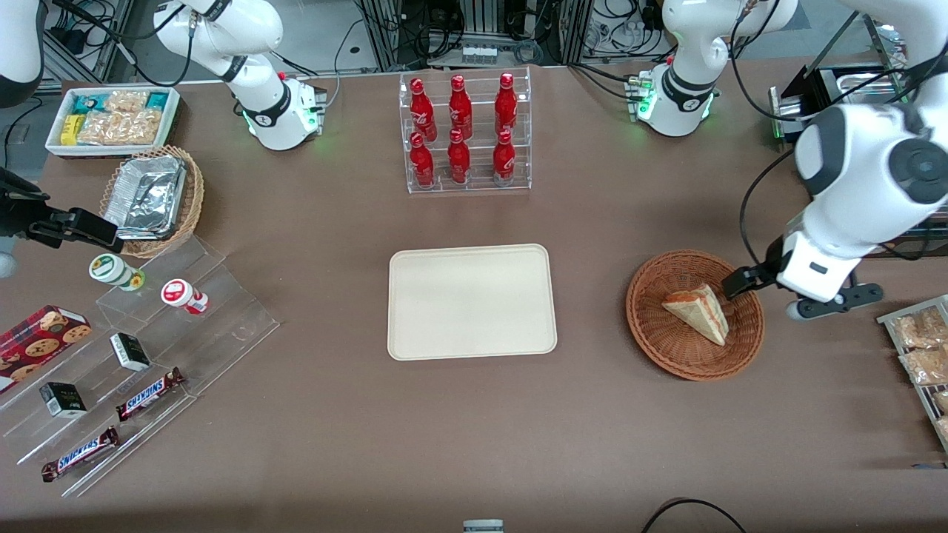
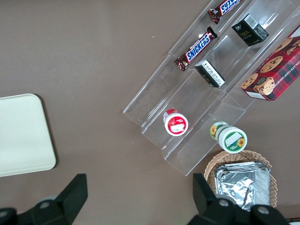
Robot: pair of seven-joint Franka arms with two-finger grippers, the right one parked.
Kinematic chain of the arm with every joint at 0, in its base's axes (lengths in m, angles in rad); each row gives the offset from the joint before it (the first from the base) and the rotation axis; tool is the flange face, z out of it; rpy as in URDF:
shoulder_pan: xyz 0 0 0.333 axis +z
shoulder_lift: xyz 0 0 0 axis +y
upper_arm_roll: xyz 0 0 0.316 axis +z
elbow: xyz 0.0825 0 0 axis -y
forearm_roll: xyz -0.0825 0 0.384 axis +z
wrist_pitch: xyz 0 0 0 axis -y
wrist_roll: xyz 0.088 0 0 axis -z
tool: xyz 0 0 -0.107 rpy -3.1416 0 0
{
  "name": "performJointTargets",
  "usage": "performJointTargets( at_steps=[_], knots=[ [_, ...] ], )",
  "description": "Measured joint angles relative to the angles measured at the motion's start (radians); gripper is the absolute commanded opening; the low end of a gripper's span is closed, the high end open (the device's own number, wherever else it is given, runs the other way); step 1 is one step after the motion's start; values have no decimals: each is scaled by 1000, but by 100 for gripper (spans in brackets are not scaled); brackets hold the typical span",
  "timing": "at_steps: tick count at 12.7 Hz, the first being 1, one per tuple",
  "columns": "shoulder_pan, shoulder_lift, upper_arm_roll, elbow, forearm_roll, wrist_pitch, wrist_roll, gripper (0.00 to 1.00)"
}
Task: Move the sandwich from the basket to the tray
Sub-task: 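Move the left gripper over the sandwich in the wicker basket, then lower the left gripper and close it on the triangular sandwich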
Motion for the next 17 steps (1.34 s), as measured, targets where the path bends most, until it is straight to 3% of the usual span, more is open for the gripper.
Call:
performJointTargets(
  at_steps=[7, 17],
  knots=[
    [-10, 77, 0, -197, -3, 322, -202, 100],
    [-30, 151, 16, -226, -3, 371, -258, 99]
  ],
)
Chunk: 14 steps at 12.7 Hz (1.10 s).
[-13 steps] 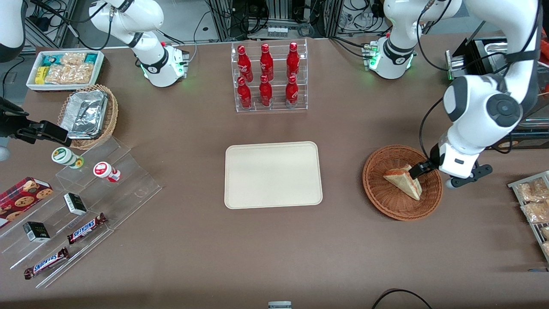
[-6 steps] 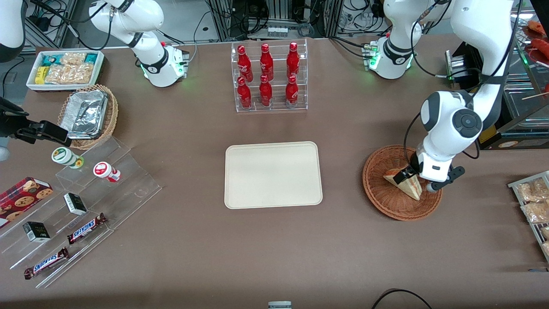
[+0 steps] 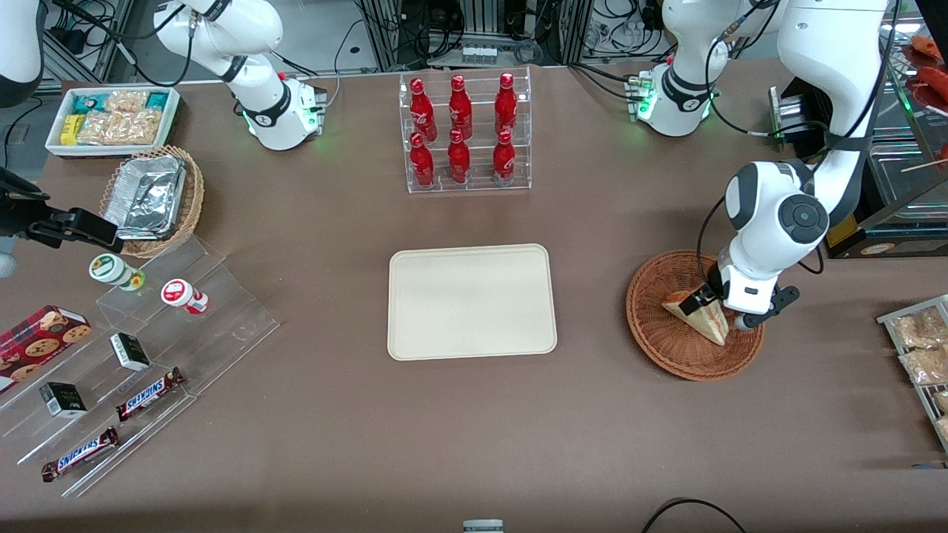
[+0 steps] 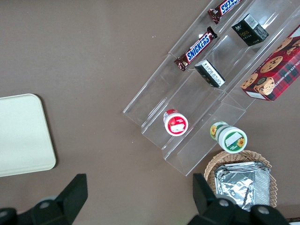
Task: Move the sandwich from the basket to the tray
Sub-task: 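Lower the left gripper and close it on the triangular sandwich, then lift the sandwich and carry it over the cream tray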
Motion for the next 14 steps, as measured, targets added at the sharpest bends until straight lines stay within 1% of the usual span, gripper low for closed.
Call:
performJointTargets(
  at_steps=[1, 2, 3, 4, 5, 6, 8, 10, 14],
  knots=[
    [3, 8, 1, -2, 0, 9, -7, 92],
    [5, 17, 1, -3, 0, 17, -14, 82],
    [5, 25, 1, -3, 0, 23, -20, 57],
    [5, 32, 1, -3, 0, 25, -21, 37],
    [5, 36, 1, -3, 0, 25, -23, 25],
    [5, 39, 1, -3, 0, 25, -25, 16],
    [5, 38, 1, -2, 0, 25, -29, 9],
    [5, 26, 1, 10, 0, -2, -33, 8],
    [2, -49, -5, 124, 2, -261, -34, 8]
  ],
)
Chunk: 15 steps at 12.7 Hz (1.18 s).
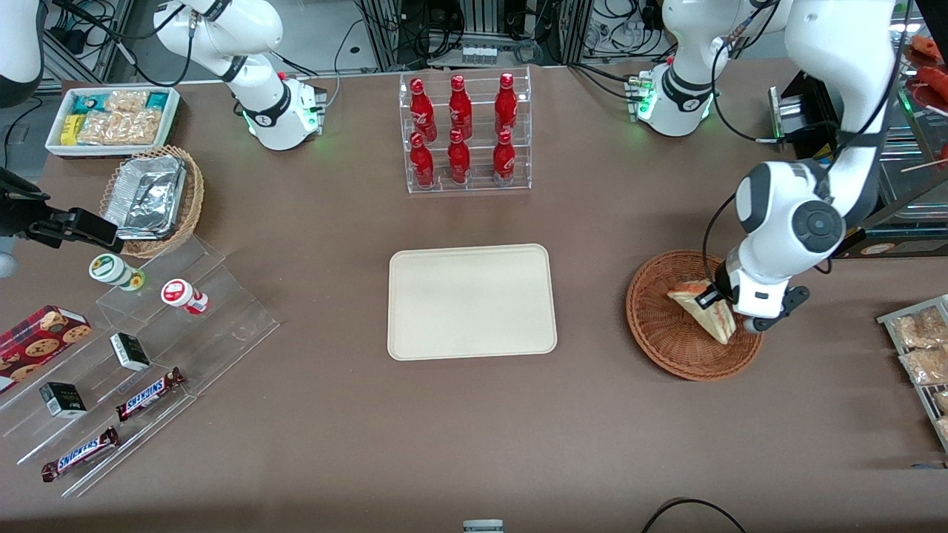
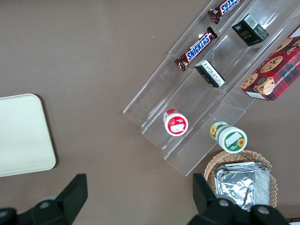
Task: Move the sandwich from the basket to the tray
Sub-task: 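Lift the sandwich and carry it over the cream tray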
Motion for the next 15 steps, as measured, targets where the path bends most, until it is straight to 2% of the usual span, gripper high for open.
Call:
performJointTargets(
  at_steps=[4, 7, 11, 15],
  knots=[
    [-78, -48, -12, 180, 5, -247, -1, 8],
    [-197, -25, -20, 301, 4, -300, -8, 8],
    [-382, 102, -25, 421, 4, -300, -17, 8],
    [-498, 234, -25, 537, 4, -300, -19, 8]
  ],
)
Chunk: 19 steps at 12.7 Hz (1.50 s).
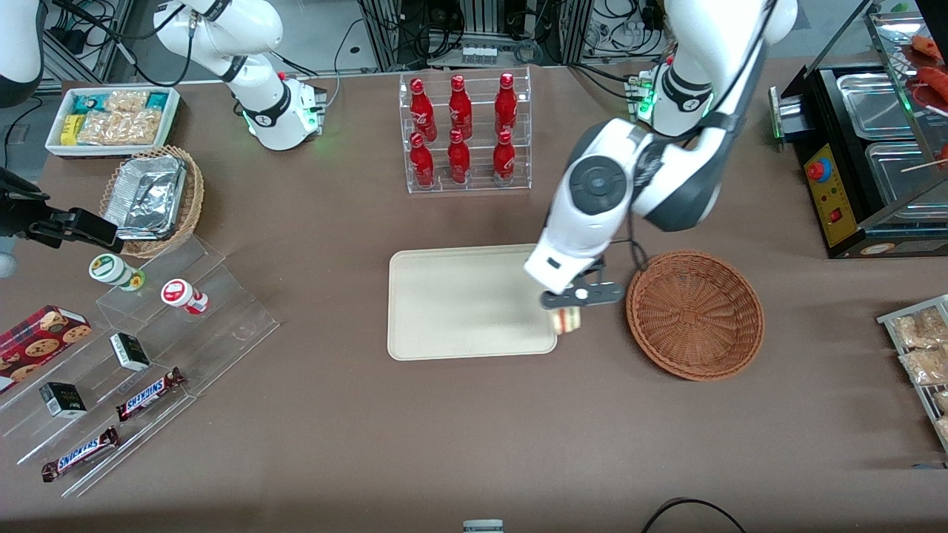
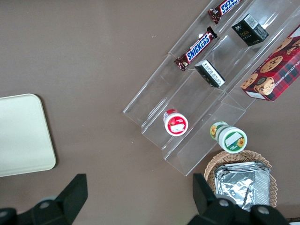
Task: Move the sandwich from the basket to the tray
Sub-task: 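Lift the sandwich and carry it over the cream tray, then lower the sandwich onto the tray and open the left gripper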
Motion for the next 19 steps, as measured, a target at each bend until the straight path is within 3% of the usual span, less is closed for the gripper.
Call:
performJointTargets(
  at_steps=[5, 11, 19],
  knots=[
    [-110, 158, 0, 128, 0, 39, 0, 8],
    [-186, 285, 0, 144, 0, 211, 2, 9],
    [-229, 353, 2, 150, 0, 249, -8, 11]
  ],
)
